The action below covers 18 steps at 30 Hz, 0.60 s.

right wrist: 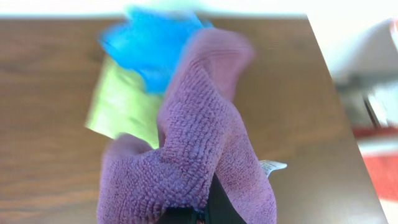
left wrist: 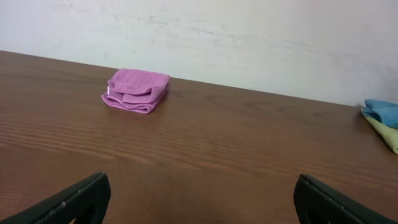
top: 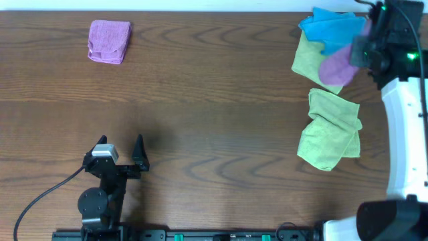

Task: Fold the cloth
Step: 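Lift the pink cloth with the right gripper and swing it toward table center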

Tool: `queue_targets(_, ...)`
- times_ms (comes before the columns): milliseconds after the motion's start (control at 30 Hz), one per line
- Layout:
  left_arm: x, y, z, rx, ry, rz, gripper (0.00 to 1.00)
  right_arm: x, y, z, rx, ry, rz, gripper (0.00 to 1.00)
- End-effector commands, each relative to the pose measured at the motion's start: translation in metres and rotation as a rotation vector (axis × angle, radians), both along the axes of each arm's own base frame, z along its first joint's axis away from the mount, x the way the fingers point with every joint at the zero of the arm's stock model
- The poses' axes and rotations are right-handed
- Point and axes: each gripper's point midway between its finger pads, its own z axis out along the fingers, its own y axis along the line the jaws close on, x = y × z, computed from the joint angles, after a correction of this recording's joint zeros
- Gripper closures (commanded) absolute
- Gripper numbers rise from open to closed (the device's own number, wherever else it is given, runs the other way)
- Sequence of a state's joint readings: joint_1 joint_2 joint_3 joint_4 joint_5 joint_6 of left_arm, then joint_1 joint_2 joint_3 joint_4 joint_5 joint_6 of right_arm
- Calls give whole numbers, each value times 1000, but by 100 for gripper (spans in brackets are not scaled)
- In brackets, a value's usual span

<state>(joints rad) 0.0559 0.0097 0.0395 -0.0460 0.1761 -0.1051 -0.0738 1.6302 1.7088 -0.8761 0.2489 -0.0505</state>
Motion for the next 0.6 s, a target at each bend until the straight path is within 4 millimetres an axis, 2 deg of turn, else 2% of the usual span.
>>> queue_targets(0,1,0,-19,-6,44,-1,5,8,45,36,47,-93,108,99)
queue_targets(133,1,0,-19,-6,44,-1,4,13,98,57,76,-151,240,99)
queue_targets(333,1,0,-19,-5,44,-1,5,11,175,77,89,-219,413,99)
queue_targets(433,1,0,-19,-5,44,-1,4,5,218,85,113,-253,513,99)
queue_targets(567,1,0,-19,-6,44,-1,5,-9,264,94,139,-283,620,99)
